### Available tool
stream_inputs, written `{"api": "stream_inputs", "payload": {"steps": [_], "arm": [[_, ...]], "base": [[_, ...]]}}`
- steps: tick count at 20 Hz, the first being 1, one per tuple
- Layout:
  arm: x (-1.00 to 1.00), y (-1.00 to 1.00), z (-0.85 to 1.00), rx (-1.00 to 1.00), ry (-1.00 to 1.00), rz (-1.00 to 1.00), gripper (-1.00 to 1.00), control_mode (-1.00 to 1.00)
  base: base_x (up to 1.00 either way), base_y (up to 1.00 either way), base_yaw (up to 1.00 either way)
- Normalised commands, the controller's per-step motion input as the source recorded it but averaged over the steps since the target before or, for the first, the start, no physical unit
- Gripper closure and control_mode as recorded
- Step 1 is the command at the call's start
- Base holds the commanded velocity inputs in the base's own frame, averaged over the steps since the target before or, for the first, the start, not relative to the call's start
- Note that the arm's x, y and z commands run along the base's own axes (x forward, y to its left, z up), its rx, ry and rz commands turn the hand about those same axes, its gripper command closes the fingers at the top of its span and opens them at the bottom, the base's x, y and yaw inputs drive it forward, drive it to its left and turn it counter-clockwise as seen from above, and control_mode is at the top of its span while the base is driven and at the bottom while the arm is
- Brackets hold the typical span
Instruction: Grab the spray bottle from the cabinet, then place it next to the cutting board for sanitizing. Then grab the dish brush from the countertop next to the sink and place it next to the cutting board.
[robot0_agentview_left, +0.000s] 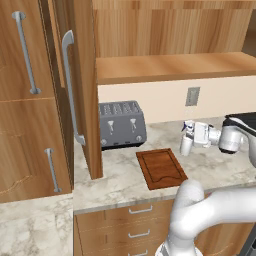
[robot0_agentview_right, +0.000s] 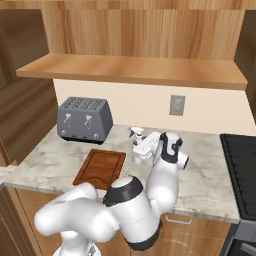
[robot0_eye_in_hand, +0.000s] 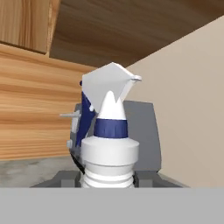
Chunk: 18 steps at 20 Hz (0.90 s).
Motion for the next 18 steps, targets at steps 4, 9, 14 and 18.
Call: {"api": "stream_inputs", "payload": {"steps": [4,9,14,18], "arm": [[0.0,0.0,-0.48,0.0,0.01,0.0,1.0,-1.0],[0.0,0.0,-0.55,-0.01,-0.04,0.0,1.0,-1.0],[-0.03,0.02,-0.6,0.0,-0.07,0.0,1.0,-1.0],[0.0,0.01,-0.39,0.0,-0.01,0.0,-1.0,-1.0]], "base": [[0.0,0.0,0.0],[0.0,0.0,0.0],[0.0,0.0,0.0],[0.0,0.0,0.0]]}}
